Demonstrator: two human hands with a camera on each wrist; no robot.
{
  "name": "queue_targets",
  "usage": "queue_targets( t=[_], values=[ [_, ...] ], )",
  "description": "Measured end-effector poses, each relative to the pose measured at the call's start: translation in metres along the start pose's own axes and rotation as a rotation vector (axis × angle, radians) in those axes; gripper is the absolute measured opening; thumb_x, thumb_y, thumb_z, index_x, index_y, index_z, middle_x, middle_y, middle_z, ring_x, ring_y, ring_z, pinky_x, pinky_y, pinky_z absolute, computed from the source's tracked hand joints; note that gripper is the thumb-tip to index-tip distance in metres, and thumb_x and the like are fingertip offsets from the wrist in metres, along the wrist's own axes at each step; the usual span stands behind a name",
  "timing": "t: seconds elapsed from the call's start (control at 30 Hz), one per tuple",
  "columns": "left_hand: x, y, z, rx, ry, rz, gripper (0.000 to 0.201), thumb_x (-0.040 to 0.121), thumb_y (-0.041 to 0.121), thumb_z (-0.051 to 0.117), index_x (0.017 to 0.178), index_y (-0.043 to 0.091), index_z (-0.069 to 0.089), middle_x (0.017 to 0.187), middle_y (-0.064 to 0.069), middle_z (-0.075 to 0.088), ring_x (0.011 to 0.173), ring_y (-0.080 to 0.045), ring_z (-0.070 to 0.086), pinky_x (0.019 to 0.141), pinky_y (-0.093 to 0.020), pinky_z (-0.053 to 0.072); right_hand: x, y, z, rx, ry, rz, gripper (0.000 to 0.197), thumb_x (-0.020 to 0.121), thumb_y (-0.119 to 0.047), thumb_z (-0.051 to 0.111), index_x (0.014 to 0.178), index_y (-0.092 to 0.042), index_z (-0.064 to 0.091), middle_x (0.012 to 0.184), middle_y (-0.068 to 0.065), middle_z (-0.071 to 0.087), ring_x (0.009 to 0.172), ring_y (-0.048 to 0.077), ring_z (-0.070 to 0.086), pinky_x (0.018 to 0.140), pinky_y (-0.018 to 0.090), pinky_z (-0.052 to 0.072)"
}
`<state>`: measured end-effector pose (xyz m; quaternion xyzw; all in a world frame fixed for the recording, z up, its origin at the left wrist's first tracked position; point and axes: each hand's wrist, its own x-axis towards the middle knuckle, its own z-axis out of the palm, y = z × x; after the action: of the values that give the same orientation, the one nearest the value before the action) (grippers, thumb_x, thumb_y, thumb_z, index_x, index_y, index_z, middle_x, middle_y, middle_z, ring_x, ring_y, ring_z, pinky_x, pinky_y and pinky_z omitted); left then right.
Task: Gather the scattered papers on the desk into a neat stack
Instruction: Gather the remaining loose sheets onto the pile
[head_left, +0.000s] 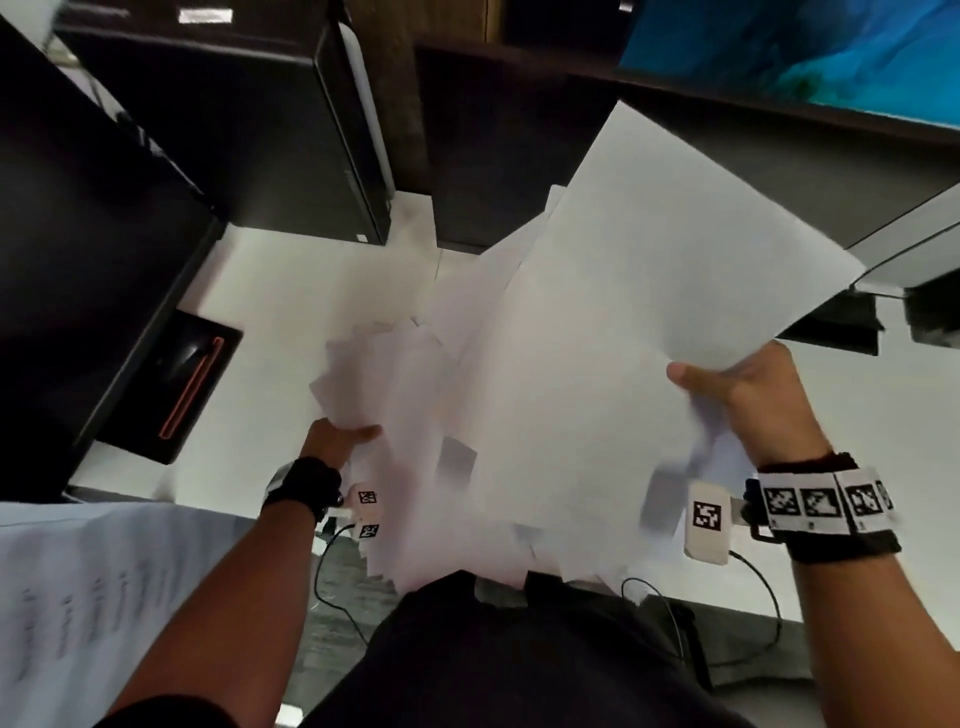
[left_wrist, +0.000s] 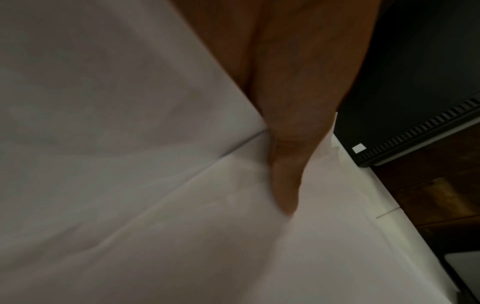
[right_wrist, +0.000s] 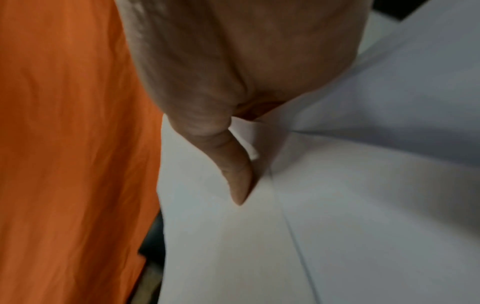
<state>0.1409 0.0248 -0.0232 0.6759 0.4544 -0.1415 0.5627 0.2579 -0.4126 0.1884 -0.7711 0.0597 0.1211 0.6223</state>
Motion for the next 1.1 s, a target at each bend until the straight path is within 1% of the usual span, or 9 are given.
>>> queue_targets(
  t=[0.17, 0.27, 0.37, 0.5, 0.57, 0.67, 0.83, 0.97, 1.1],
  values=[
    [-0.001, 0.004, 0.004, 0.031, 0.035, 0.028, 0.041, 0.090, 0.032, 0.073, 0.106, -0.005, 0.068, 0.089, -0.015, 0.067, 0.067, -0.022, 0.061, 0.060, -0.027, 0.042, 0.034, 0.046, 0.078, -0.113, -0.048, 0.114, 0.050, 0.068, -0.005, 0.082, 0.115, -0.008, 0.068, 0.110, 0.009, 0.073, 0.102, 0.027, 0.069, 0.093, 0.049, 0.055],
    [-0.002, 0.007, 0.000, -0.030, 0.041, 0.003, 0.053, 0.097, 0.056, 0.052, 0.110, 0.007, 0.066, 0.097, -0.012, 0.066, 0.089, -0.027, 0.065, 0.074, -0.028, 0.042, 0.047, 0.085, 0.124, -0.337, -0.086, 0.203, 0.053, 0.067, -0.012, 0.082, 0.118, -0.008, 0.065, 0.112, 0.010, 0.071, 0.104, 0.029, 0.067, 0.092, 0.044, 0.055],
    [-0.001, 0.006, -0.003, 0.004, 0.031, 0.008, 0.060, 0.090, 0.069, 0.053, 0.102, 0.012, 0.066, 0.087, -0.010, 0.068, 0.082, -0.025, 0.064, 0.069, -0.030, 0.046, 0.046, 0.117, 0.153, -0.435, -0.090, 0.322, 0.063, 0.075, -0.010, 0.076, 0.132, -0.012, 0.049, 0.120, 0.011, 0.066, 0.106, 0.027, 0.063, 0.089, 0.032, 0.050],
    [0.003, -0.004, -0.004, -0.063, -0.007, 0.031, 0.056, 0.072, 0.060, 0.078, 0.097, 0.010, 0.075, 0.091, -0.007, 0.076, 0.089, -0.028, 0.073, 0.083, -0.041, 0.059, 0.040, 0.140, 0.171, -0.328, 0.060, 0.600, 0.073, 0.087, -0.014, 0.067, 0.148, -0.009, 0.028, 0.141, 0.014, 0.052, 0.127, 0.031, 0.054, 0.102, 0.032, 0.043],
    [0.000, -0.002, -0.003, -0.053, -0.011, 0.060, 0.037, 0.086, 0.043, 0.074, 0.103, 0.011, 0.073, 0.098, -0.008, 0.073, 0.090, -0.024, 0.068, 0.081, -0.034, 0.052, 0.039, 0.145, 0.181, -0.380, 0.104, 0.619, 0.068, 0.088, -0.018, 0.063, 0.147, -0.006, 0.031, 0.144, 0.015, 0.049, 0.129, 0.033, 0.051, 0.106, 0.035, 0.042],
    [-0.001, -0.002, -0.002, -0.067, -0.016, 0.027, 0.027, 0.097, 0.026, 0.065, 0.112, 0.004, 0.069, 0.096, -0.011, 0.069, 0.085, -0.021, 0.061, 0.078, -0.031, 0.046, 0.033, 0.145, 0.199, -0.541, -0.024, 0.602, 0.073, 0.091, -0.024, 0.055, 0.154, -0.014, 0.020, 0.150, 0.014, 0.039, 0.134, 0.035, 0.045, 0.110, 0.041, 0.039],
    [-0.008, 0.000, -0.008, -0.138, -0.104, -0.017, 0.015, 0.088, 0.001, 0.068, 0.102, 0.004, 0.072, 0.082, -0.007, 0.074, 0.083, -0.028, 0.067, 0.075, -0.031, 0.053, 0.029, 0.144, 0.211, -0.661, -0.271, 0.532, 0.081, 0.094, -0.024, 0.044, 0.155, -0.038, -0.009, 0.150, 0.015, 0.038, 0.126, 0.037, 0.052, 0.103, 0.043, 0.046],
    [-0.011, 0.000, -0.009, -0.191, -0.163, -0.024, 0.033, 0.071, 0.004, 0.078, 0.103, 0.000, 0.074, 0.096, -0.018, 0.075, 0.093, -0.036, 0.068, 0.086, -0.043, 0.054, 0.031, 0.136, 0.211, -0.757, -0.347, 0.488, 0.081, 0.096, -0.031, 0.044, 0.148, -0.055, -0.013, 0.143, 0.018, 0.037, 0.117, 0.041, 0.055, 0.098, 0.043, 0.044],
    [-0.014, 0.003, -0.005, -0.223, -0.144, -0.018, 0.028, 0.075, 0.015, 0.083, 0.101, 0.009, 0.076, 0.094, -0.012, 0.078, 0.091, -0.033, 0.071, 0.078, -0.044, 0.055, 0.031, 0.131, 0.216, -0.779, -0.409, 0.418, 0.084, 0.095, -0.033, 0.047, 0.143, -0.061, -0.015, 0.139, 0.019, 0.041, 0.116, 0.041, 0.056, 0.098, 0.044, 0.045]
  ],
)
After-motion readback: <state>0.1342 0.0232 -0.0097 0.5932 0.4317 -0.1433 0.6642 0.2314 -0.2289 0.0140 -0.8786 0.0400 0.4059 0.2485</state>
